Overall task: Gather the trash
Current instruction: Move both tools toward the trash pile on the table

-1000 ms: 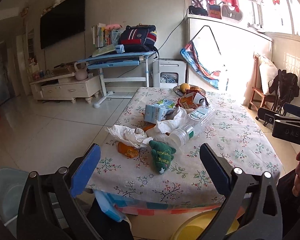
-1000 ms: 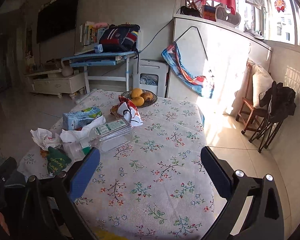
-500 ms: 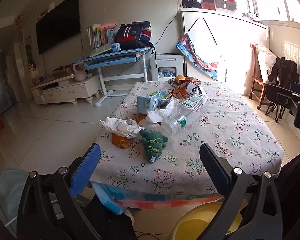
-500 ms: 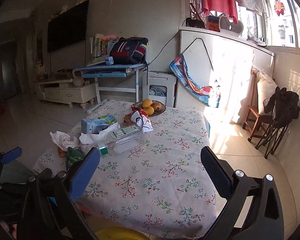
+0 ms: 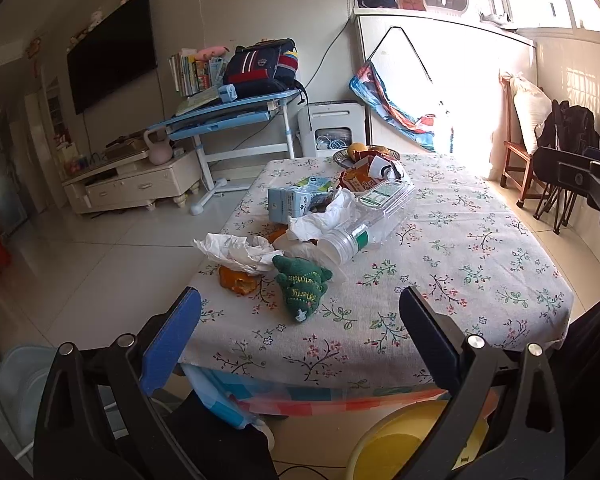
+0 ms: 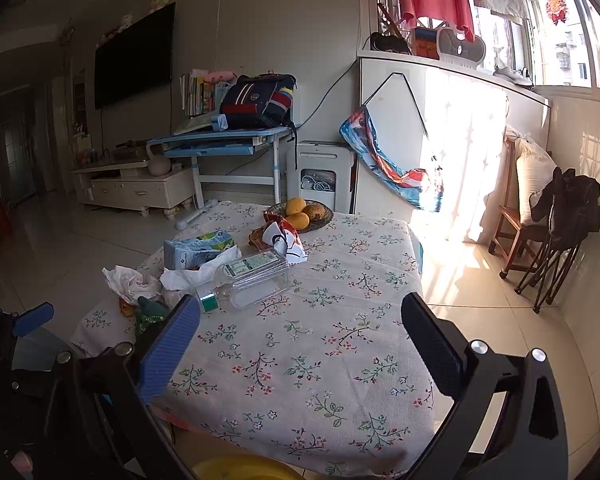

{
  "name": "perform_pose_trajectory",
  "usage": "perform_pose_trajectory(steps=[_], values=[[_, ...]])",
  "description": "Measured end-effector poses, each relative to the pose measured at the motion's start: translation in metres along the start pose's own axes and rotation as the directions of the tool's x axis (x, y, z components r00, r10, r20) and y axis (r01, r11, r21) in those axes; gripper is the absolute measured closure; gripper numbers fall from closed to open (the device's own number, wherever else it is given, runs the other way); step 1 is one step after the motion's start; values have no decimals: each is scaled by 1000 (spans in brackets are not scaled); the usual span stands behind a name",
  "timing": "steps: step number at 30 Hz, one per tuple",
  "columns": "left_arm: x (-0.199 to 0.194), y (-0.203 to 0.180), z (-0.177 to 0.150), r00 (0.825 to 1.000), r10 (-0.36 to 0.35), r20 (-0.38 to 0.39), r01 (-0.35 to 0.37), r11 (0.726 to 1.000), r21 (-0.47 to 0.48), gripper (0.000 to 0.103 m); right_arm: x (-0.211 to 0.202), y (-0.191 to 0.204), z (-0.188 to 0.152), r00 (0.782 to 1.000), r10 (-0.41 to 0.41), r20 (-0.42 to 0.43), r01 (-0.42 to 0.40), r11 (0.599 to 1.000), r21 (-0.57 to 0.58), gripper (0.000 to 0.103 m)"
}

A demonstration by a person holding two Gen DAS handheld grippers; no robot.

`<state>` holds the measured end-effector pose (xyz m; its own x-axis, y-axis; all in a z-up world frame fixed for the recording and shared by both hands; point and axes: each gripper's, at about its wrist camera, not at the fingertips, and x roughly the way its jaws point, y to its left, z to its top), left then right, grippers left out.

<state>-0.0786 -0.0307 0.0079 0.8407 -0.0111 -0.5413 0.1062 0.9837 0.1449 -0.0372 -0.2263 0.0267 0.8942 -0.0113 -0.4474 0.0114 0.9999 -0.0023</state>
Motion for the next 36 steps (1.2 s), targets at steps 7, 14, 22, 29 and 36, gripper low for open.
perform_pose_trajectory(steps=[7, 14, 22, 29, 36], values=[[0, 0, 0, 1000, -1, 1, 1, 1000, -2, 7, 1, 4, 1, 1000, 2, -21, -2, 1000, -11, 6], [1, 4, -1, 1000, -9, 4, 9, 1000, -22, 7, 5, 8, -1, 999, 10, -52, -11, 1000, -26, 6], [3, 20, 0, 1000, -19, -1, 19, 996, -93, 7, 11, 15, -4, 996, 14, -85, -18, 999, -50, 6], [6, 31, -1, 1000, -1, -6, 1, 994, -112, 7, 18, 24, -8, 993, 14, -121, -24, 996, -82, 6], [12, 42, -2, 999, 30, -19, -32, 994, -107, 7, 26, 39, -13, 987, 2, -161, -25, 990, -141, 6]])
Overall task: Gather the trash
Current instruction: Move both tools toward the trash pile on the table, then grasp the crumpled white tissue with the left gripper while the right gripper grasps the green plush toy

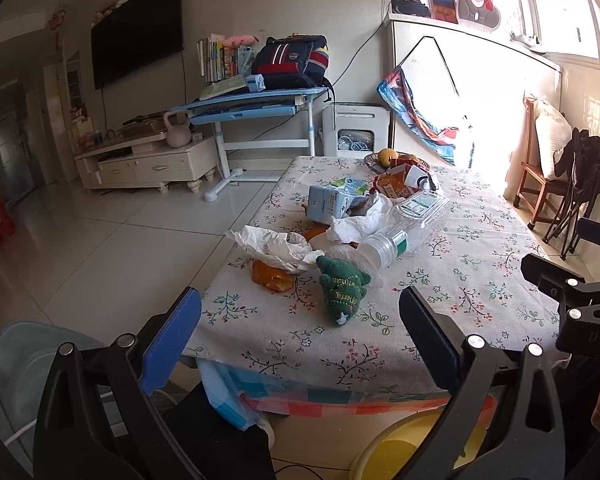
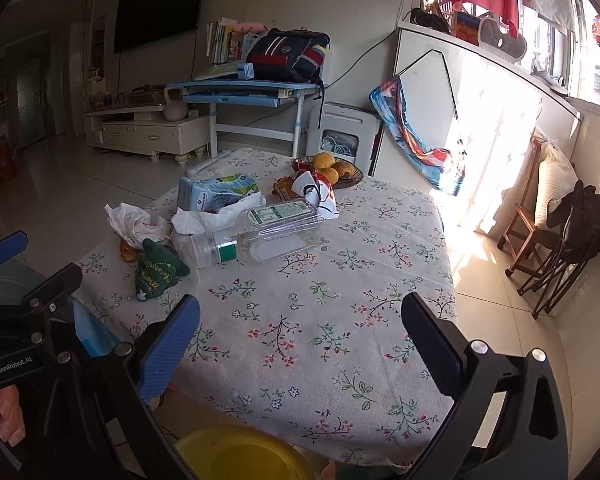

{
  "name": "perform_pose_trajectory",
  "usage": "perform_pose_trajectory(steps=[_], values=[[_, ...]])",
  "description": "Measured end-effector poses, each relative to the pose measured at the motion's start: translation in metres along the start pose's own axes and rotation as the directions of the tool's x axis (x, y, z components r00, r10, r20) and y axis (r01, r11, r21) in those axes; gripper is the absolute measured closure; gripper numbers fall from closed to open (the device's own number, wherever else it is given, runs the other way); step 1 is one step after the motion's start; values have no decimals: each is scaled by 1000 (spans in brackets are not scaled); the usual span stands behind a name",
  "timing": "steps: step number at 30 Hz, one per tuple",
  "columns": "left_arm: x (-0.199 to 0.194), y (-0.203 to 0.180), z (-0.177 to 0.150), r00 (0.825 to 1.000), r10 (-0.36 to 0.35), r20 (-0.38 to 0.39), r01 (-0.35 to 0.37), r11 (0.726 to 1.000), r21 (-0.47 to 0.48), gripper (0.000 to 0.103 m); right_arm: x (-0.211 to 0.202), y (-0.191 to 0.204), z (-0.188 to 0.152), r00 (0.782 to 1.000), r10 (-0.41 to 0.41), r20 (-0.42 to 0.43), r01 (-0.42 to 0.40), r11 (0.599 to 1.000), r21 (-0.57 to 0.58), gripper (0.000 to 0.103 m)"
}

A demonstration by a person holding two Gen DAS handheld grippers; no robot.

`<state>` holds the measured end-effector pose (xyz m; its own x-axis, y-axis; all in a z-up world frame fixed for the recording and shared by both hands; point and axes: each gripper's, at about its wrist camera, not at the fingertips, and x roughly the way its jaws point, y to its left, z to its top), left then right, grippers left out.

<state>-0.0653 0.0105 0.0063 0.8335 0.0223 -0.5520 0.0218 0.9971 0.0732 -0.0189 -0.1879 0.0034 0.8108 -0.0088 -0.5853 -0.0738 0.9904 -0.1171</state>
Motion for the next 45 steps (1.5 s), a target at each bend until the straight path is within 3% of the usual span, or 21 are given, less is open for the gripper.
perform_pose_trajectory(steps=[6, 10, 17, 30, 33, 35, 39, 45], values=[[12, 12, 3, 998, 48, -31, -48, 999, -11, 7, 13, 5, -5, 998, 15, -54, -17, 999, -27, 6], [25, 23, 7, 997, 36, -63, -38, 999, -38, 7, 22, 12, -9, 996, 37, -86, -40, 998, -42, 6], [73, 40, 21, 987, 41, -155, -54, 996, -76, 7, 34, 28, -12, 989, 90, -114, -96, 994, -55, 6], [172, 28, 55, 955, 39, -294, -32, 999, 27, 7, 59, 38, -13, 969, 200, -141, -199, 980, 27, 6], [189, 20, 59, 949, 10, -317, 9, 998, 57, 22, 64, 44, -12, 964, 227, -140, -224, 974, 36, 6], [200, 18, 60, 939, -27, -342, 47, 998, 50, 45, 66, 48, -11, 961, 244, -134, -240, 970, 42, 6], [203, 23, 61, 927, -121, -356, 123, 992, -16, 80, 74, 54, -8, 945, 295, -137, -284, 954, 98, 6], [190, 50, 66, 922, -250, -296, 204, 963, -178, 90, 92, 66, -5, 929, 342, -143, -314, 931, 185, 6]])
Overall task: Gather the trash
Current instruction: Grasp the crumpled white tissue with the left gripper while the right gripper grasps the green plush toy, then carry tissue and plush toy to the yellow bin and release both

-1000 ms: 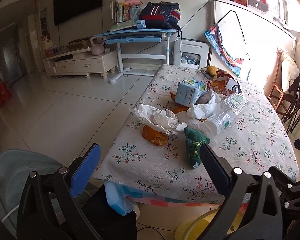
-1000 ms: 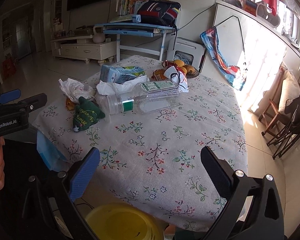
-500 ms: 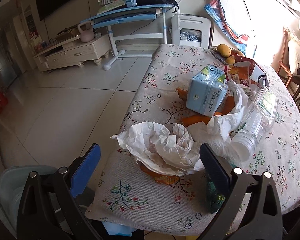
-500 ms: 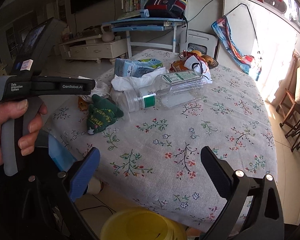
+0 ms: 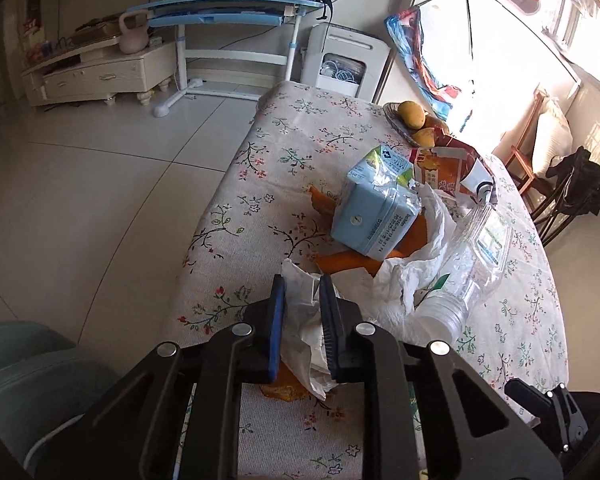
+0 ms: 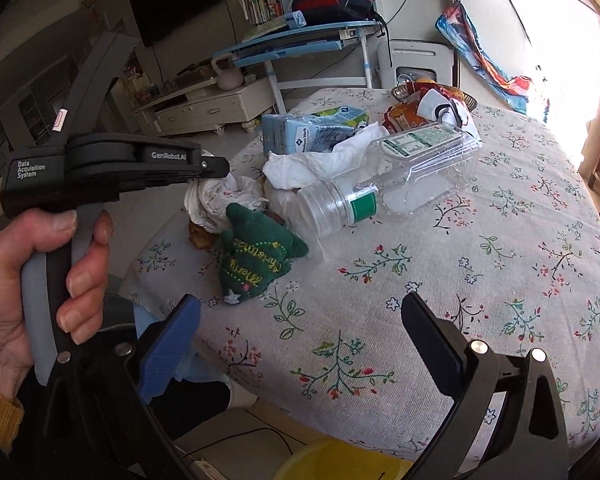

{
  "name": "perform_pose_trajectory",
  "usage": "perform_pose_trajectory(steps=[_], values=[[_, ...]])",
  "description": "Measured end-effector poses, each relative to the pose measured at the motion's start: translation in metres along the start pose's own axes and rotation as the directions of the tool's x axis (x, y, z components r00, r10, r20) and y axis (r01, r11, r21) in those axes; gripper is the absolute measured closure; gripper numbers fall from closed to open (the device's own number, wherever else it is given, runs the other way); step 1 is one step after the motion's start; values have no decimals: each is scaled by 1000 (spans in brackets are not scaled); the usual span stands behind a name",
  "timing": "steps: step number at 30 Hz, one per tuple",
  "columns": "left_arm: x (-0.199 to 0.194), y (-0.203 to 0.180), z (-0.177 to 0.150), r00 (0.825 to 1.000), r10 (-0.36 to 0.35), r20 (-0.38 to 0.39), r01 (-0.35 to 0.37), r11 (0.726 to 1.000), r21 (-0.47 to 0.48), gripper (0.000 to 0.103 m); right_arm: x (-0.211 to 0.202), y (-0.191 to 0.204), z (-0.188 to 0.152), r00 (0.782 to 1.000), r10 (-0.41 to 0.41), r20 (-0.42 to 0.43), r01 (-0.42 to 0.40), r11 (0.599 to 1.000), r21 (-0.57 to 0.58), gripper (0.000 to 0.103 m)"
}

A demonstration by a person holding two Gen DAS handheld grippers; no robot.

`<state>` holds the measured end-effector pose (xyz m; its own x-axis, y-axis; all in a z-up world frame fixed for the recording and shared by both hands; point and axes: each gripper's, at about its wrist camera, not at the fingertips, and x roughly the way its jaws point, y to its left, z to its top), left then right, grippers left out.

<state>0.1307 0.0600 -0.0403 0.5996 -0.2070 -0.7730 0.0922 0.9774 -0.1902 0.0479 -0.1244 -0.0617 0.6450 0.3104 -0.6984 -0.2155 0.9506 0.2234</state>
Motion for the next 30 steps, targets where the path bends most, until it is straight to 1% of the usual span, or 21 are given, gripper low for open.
perform_pose_trajectory(steps=[4, 6, 9, 10, 11, 12, 13, 14, 15, 16, 17, 18, 19, 21, 22, 23, 24, 25, 27, 28, 30], values=[[-18, 14, -1, 995, -82, 55, 85, 994, -63, 91, 9, 5, 2, 1000, 26, 7, -26, 998, 60, 7], [-23, 16, -2, 994, -86, 69, 91, 993, -73, 91, 15, 8, 4, 1000, 27, 8, -27, 997, 75, 8], [-17, 20, -4, 997, -68, 29, 70, 995, -77, 88, 23, 13, 7, 1000, 15, 8, -16, 996, 91, 10], [-12, 21, -4, 998, -56, 5, 57, 995, -77, 83, 26, 14, 8, 1000, 11, 6, -11, 995, 96, 12], [-8, 21, -5, 999, -42, -19, 40, 997, -73, 70, 28, 15, 9, 1000, 7, 5, -7, 995, 100, 13], [-5, 20, -7, 999, -22, -36, 20, 998, -63, 61, 30, 15, 10, 1000, 3, 3, -3, 995, 101, 18], [-5, 18, -8, 999, 1, -38, -3, 999, -46, 45, 32, 16, 10, 1000, 0, -1, 0, 995, 99, 23], [-5, 14, -9, 999, 31, -32, -32, 999, -19, 37, 35, 18, 11, 1000, 2, -8, -1, 995, 95, 26], [-5, 9, -10, 998, 64, -25, -63, 998, 19, 34, 38, 19, 12, 1000, 0, -17, 1, 996, 90, 32], [-3, 3, -12, 995, 98, -24, -96, 993, 62, 31, 39, 19, 12, 1000, 1, -28, 2, 996, 84, 41], [-1, -3, -14, 991, 129, -25, -125, 987, 103, 30, 41, 19, 11, 999, 3, -39, 0, 997, 80, 45], [1, -8, -16, 988, 153, -24, -148, 979, 141, 30, 39, 18, 10, 999, 7, -36, -4, 997, 75, 49], [3, -14, -17, 985, 172, -20, -165, 970, 175, 30, 38, 17, 9, 999, 14, -38, -11, 997, 71, 60], [7, -23, -19, 981, 196, -11, -188, 953, 237, 31, 35, 14, 7, 999, 25, -39, -23, 998, 62, 61], [9, -28, -20, 979, 205, -6, -196, 945, 263, 41, 33, 12, 6, 999, 29, -39, -27, 998, 59, 64], [12, -32, -21, 978, 207, -14, -194, 938, 286, 62, 30, 9, 5, 999, 35, -37, -33, 998, 59, 66], [14, -35, -21, 980, 199, -27, -182, 937, 297, 72, 30, 8, 4, 999, 40, -36, -37, 997, 63, 73], [15, -37, -22, 981, 189, -30, -171, 938, 301, 80, 26, 5, 3, 998, 53, -34, -51, 996, 71, 76], [10, -41, -22, 984, 178, -13, -165, 937, 307, 85, 19, -1, 1, 998, 64, -23, -62, 994, 87, 77], [8, -40, -21, 987, 161, -14, -149, 944, 294, 88, 15, -5, 1, 997, 73, -18, -71, 993, 98, 77], [1, -34, -18, 993, 116, -13, -109, 964, 242, 89, 7, -12, -2, 996, 93, -7, -92, 988, 121, 77]])
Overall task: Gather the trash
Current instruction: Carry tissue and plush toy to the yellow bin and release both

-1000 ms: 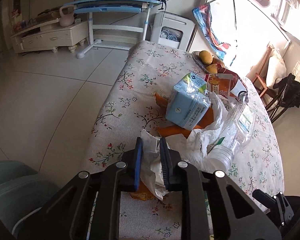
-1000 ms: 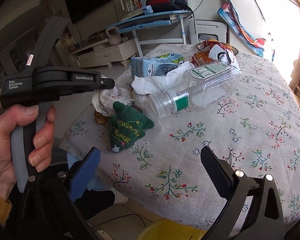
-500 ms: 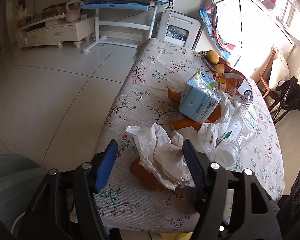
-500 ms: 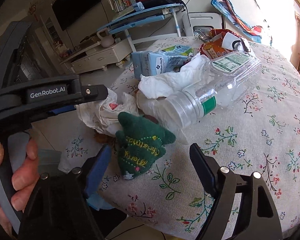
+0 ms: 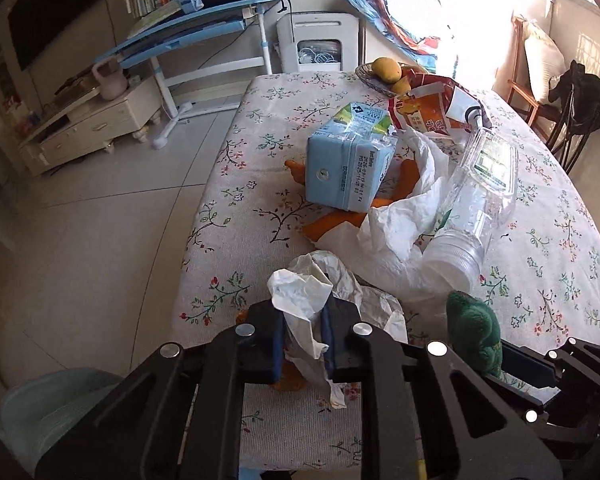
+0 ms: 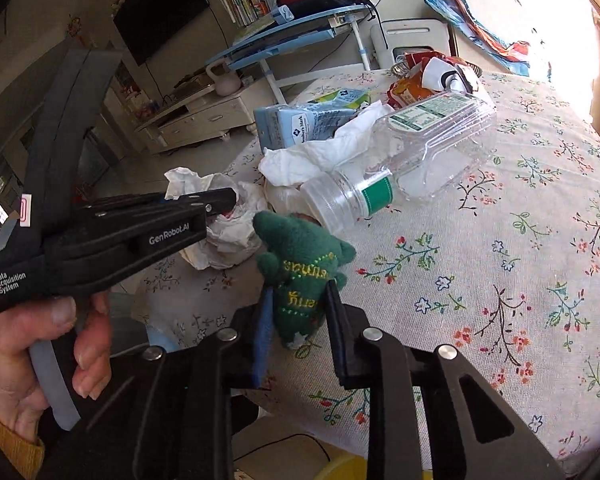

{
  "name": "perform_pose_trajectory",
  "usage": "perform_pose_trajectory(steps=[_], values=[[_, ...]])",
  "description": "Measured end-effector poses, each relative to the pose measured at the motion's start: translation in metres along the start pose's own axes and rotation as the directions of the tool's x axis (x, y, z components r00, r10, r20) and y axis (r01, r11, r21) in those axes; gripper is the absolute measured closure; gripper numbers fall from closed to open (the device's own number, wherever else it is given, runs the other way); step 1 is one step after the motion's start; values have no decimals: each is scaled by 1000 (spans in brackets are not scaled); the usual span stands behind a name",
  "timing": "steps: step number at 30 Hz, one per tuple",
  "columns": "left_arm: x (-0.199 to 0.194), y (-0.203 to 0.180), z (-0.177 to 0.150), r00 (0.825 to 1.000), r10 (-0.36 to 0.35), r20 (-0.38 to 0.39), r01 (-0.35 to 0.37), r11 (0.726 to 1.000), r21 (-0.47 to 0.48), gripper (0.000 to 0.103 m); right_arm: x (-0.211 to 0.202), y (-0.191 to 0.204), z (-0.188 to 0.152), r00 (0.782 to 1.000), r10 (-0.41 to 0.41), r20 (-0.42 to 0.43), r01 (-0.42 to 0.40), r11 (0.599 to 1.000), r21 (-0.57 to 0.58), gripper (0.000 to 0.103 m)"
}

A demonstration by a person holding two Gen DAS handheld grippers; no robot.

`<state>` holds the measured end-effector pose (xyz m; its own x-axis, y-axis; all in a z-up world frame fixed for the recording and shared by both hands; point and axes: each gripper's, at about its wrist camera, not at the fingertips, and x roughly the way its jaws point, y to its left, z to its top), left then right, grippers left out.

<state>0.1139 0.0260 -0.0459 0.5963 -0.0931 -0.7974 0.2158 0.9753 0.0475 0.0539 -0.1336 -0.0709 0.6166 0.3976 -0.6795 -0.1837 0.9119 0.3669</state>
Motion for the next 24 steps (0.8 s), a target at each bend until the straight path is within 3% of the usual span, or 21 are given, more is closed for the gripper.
perform_pose_trajectory(steps=[3, 9, 17, 24], values=[[-16, 15, 0, 995, -78, 61, 83, 993, -89, 89, -14, -6, -1, 1000, 21, 14, -22, 999, 26, 77], [-46, 34, -12, 963, -207, 170, 238, 954, -184, 89, -44, -8, -4, 999, 48, 18, -49, 999, 18, 77], [-65, 20, -23, 927, -308, 216, 344, 926, -155, 89, -77, -13, -42, 996, 15, -88, -18, 999, -28, 77], [-77, -9, -46, 910, -365, 197, 390, 915, -104, 89, -86, -26, -101, 972, -49, -229, 45, 999, -19, 75]])
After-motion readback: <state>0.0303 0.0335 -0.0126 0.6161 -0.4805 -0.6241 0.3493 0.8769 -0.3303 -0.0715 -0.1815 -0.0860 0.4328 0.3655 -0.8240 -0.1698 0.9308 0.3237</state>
